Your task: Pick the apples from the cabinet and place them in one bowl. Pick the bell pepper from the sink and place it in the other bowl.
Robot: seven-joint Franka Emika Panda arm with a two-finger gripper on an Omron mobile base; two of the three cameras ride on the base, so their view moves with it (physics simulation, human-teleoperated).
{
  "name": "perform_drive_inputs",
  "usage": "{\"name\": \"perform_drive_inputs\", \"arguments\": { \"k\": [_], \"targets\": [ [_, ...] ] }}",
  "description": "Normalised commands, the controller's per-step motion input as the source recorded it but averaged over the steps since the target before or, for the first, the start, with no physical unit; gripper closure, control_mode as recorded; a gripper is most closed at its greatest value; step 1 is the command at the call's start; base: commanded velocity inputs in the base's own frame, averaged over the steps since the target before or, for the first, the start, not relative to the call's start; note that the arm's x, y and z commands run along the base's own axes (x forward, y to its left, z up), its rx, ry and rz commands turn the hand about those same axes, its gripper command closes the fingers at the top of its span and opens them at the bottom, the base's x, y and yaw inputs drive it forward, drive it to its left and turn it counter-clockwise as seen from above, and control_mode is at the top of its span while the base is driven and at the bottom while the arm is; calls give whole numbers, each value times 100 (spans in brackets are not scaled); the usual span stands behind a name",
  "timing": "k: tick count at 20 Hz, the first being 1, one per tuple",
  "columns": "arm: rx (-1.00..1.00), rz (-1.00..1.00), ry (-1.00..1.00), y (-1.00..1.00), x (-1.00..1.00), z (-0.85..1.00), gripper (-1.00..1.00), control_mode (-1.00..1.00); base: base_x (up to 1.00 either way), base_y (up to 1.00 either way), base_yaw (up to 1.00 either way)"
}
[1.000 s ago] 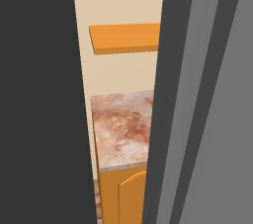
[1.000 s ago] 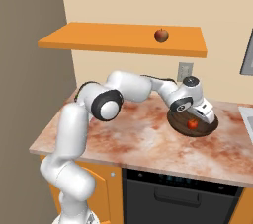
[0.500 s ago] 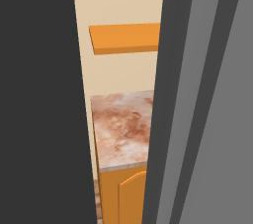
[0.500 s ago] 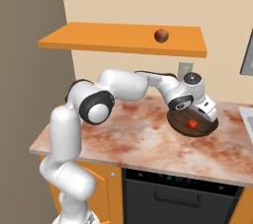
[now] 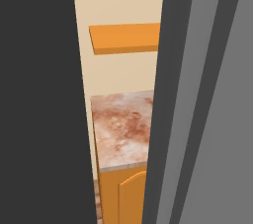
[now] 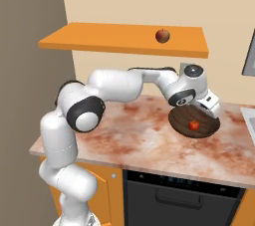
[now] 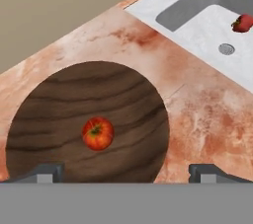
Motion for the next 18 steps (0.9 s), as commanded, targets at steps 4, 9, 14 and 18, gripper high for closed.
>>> {"name": "perform_drive_inputs", "arguments": {
  "k": [4, 9, 14, 18],
  "targets": [
    [0, 0, -4, 6, -35, 52, -100, -100, 0, 0, 0],
    [-1, 0, -5, 7, -34, 53, -100, -100, 0, 0, 0],
    [0, 0, -3, 11, -33, 49, -100, -100, 0, 0, 0],
    [0, 7, 0, 18, -29, 44, -100, -100, 0, 0, 0]
  ]
}}
